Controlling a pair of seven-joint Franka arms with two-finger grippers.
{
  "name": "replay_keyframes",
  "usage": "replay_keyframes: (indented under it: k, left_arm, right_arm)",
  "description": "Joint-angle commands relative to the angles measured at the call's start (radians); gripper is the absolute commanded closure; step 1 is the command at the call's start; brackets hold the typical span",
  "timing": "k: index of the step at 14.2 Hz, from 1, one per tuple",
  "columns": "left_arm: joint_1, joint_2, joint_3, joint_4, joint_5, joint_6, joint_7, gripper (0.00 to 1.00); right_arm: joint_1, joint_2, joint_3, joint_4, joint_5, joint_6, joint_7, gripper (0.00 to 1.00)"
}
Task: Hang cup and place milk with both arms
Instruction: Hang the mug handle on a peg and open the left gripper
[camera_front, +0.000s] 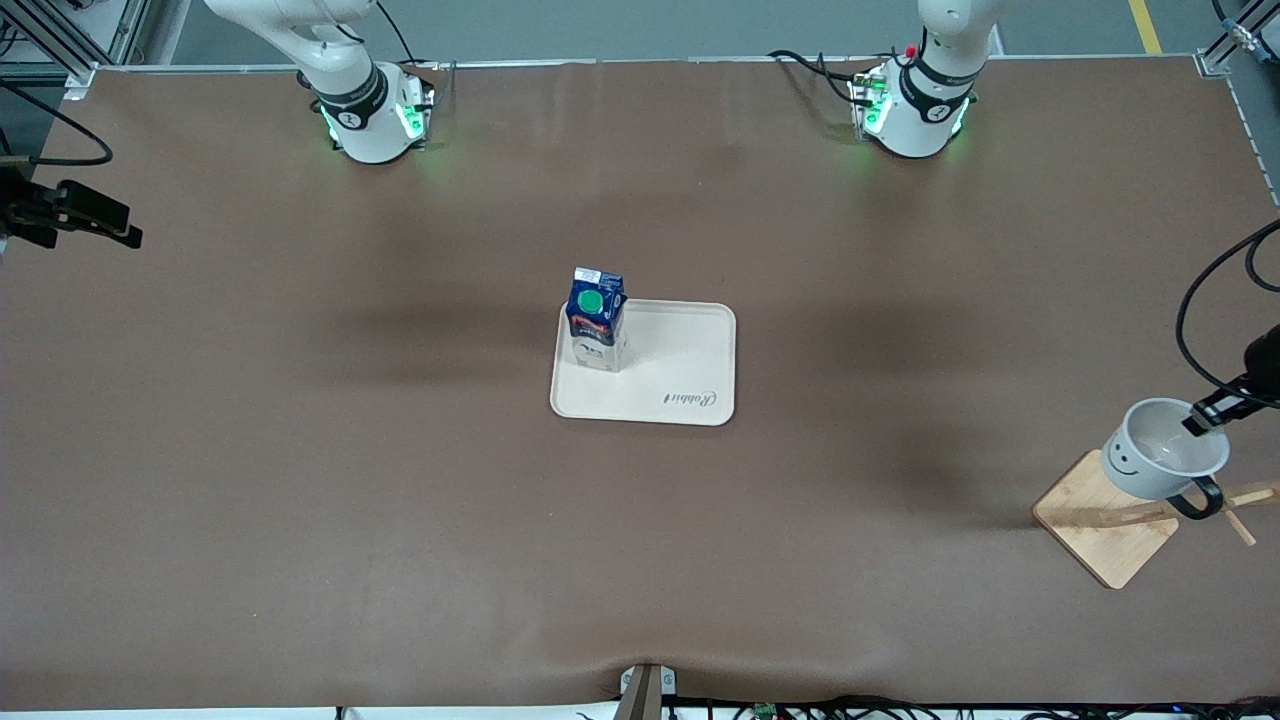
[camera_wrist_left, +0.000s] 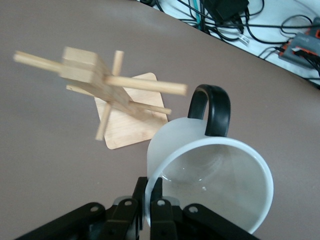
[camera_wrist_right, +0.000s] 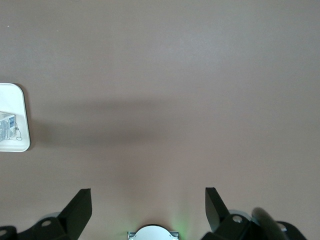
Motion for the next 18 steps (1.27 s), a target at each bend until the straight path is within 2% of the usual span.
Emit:
replay_keyframes:
  k: [1,2,7,11,13,14,15,18]
  left_arm:
    - [0.014,0.015,-0.011,0.019,-0.019,0.009,0.016,1.00]
    - [0.015,0.020,-0.009,0.035,-0.019,0.015,0.016,1.00]
    - [0.044,0.033,-0.009,0.044,-0.024,0.028,0.039,1.00]
    - [0.055,0.038,-0.009,0.035,-0.026,0.026,0.043,1.00]
    - [0.055,0.049,-0.009,0.033,-0.024,0.026,0.046,0.54]
    - [0.054,0.049,-0.009,0.033,-0.026,0.026,0.045,0.09]
    - [0.054,0.047,-0.009,0.033,-0.024,0.026,0.046,0.00]
    - [0.044,0.035,-0.025,0.038,-0.021,0.008,0.040,0.00]
  right_arm:
    - [0.005,0.044,-0.004,0.026,-0.022,0.001,-0.008,0.00]
    - [-0.001,0.079,-0.004,0.034,-0.016,-0.005,-0.008,0.00]
    - [-0.001,0.090,-0.006,0.045,-0.013,-0.005,-0.008,0.00]
    - [0.034,0.148,-0.004,0.051,-0.062,0.003,-0.011,0.00]
    - [0.012,0.208,-0.007,0.124,-0.058,0.003,-0.020,0.00]
    - [0.010,0.227,-0.007,0.152,-0.058,0.003,-0.034,0.00]
    - [0.010,0.230,-0.007,0.161,-0.053,0.001,-0.036,0.00]
    - [0.039,0.224,-0.001,0.166,-0.035,-0.118,-0.030,0.00]
